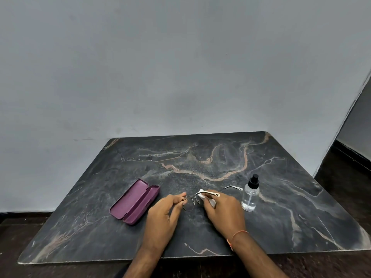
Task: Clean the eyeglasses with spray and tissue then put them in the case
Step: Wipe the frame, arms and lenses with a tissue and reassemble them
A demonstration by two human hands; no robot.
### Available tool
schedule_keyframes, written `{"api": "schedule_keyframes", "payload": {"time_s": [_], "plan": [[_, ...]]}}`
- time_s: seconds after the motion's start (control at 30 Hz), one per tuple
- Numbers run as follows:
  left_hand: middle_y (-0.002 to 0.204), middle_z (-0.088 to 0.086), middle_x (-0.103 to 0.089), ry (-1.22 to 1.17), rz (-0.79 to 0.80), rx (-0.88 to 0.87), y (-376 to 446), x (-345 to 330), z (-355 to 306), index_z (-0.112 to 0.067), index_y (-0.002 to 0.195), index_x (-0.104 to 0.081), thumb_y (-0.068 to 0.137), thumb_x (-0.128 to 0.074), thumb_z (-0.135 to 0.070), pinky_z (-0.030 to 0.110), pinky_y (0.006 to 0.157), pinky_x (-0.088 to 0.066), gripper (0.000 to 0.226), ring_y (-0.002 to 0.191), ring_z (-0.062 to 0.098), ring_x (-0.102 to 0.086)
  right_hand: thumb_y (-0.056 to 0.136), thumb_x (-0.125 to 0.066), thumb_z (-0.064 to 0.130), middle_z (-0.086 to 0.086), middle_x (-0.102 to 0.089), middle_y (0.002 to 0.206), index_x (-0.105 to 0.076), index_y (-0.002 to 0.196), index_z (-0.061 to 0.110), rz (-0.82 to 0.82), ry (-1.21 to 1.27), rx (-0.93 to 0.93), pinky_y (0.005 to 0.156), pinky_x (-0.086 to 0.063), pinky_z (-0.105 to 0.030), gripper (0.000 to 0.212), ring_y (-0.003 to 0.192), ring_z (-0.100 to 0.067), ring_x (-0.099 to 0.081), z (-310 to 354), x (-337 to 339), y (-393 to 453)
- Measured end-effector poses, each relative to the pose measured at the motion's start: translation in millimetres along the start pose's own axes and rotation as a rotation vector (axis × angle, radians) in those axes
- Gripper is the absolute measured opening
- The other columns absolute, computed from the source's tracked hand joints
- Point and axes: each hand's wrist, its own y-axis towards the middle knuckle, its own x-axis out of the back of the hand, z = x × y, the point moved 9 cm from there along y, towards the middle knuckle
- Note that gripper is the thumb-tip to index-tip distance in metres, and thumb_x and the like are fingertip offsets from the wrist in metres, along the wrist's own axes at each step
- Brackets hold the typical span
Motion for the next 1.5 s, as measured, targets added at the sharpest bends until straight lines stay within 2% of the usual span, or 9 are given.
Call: {"api": "schedule_keyframes", "payload": {"time_s": [0.13,0.27,0.43,0.63,0.77,0.87,1.03,1.27,1.5], "plan": [[0.118,-0.028,-0.079,-0.008,-0.021,0.001,-0.4,1.0,-0.2,-0.023,0.099,-0.080,0.099,-0.077,-0.013,0.020,0.098,-0.059,0.010,0.116,-0.007,-0.073,0.088,-0.061,0.057,0.016,-0.074,0.073,-0.075,0.114,0.049,0.050,0.133,-0.023,0.068,-0.054,-0.030,0.031,0.076,-0.010,-0.072,-3.6,-1.7,-1.7],[0.118,-0.028,-0.079,-0.012,-0.016,0.003,-0.7,0.1,-0.6,-0.022,0.100,-0.081,0.099,-0.077,-0.012,0.019,0.098,-0.059,0.012,0.115,-0.006,-0.074,0.090,-0.069,0.047,0.017,-0.081,0.096,-0.074,0.116,0.048,0.024,0.086,-0.093,0.073,-0.050,-0.027,0.026,0.091,-0.010,-0.074,-8.9,4.1,-2.6],[0.118,-0.028,-0.079,-0.013,-0.013,-0.017,-0.8,0.0,-3.3,-0.024,0.098,-0.080,0.099,-0.076,-0.015,0.019,0.098,-0.059,0.010,0.115,-0.006,-0.074,0.091,-0.071,0.047,0.014,-0.082,0.098,-0.072,0.123,0.049,0.015,0.088,-0.102,0.076,-0.053,-0.028,0.032,0.092,-0.014,-0.076,-9.1,1.8,0.0],[0.117,-0.031,-0.078,0.001,-0.025,-0.006,-1.2,0.7,-0.7,-0.025,0.099,-0.080,0.099,-0.076,-0.011,0.021,0.095,-0.060,0.014,0.113,-0.007,-0.073,0.086,-0.074,0.045,0.027,-0.063,0.059,-0.074,0.114,0.049,0.037,0.176,-0.027,0.060,-0.046,-0.024,0.028,0.069,-0.009,-0.068,-3.1,0.0,-4.5],[0.117,-0.029,-0.079,0.010,-0.032,-0.020,-1.3,1.2,-2.3,-0.025,0.099,-0.080,0.099,-0.077,-0.012,0.024,0.095,-0.061,0.013,0.114,-0.007,-0.073,0.089,-0.074,0.047,0.022,-0.081,0.093,-0.072,0.120,0.050,0.018,0.139,-0.089,0.073,-0.052,-0.023,0.032,0.086,-0.006,-0.075,-8.6,2.3,-3.4],[0.116,-0.029,-0.078,0.020,-0.035,-0.030,-1.1,1.1,-2.7,-0.024,0.100,-0.080,0.098,-0.077,-0.011,0.025,0.095,-0.062,0.013,0.114,-0.007,-0.073,0.090,-0.073,0.045,0.022,-0.081,0.103,-0.069,0.127,0.049,0.031,0.142,-0.112,0.080,-0.056,-0.027,0.037,0.095,-0.009,-0.076,-11.1,-0.1,-1.4],[0.118,-0.032,-0.077,0.040,-0.041,-0.031,-1.2,1.4,-1.6,-0.025,0.106,-0.082,0.098,-0.077,-0.010,0.025,0.096,-0.062,0.018,0.114,-0.007,-0.073,0.086,-0.074,0.046,0.034,-0.067,0.068,-0.069,0.122,0.051,0.082,0.245,-0.051,0.065,-0.049,-0.016,0.037,0.060,0.010,-0.059,-3.2,-0.8,-6.7],[0.117,-0.028,-0.078,0.046,-0.047,-0.042,-0.9,2.5,-3.4,-0.022,0.108,-0.083,0.098,-0.077,-0.009,0.026,0.096,-0.062,0.016,0.113,-0.007,-0.073,0.091,-0.072,0.043,0.021,-0.081,0.101,-0.069,0.127,0.047,0.059,0.121,-0.118,0.079,-0.054,-0.028,0.036,0.094,-0.009,-0.076,-7.6,4.0,-5.5],[0.117,-0.027,-0.078,0.055,-0.060,-0.045,-0.2,2.7,-2.4,-0.022,0.107,-0.082,0.098,-0.077,-0.007,0.027,0.096,-0.061,0.018,0.112,-0.006,-0.073,0.088,-0.069,0.057,0.028,-0.078,0.089,-0.068,0.123,0.050,0.094,0.184,-0.087,0.076,-0.059,-0.028,0.036,0.079,0.000,-0.072,-4.8,0.1,-8.7]]}}
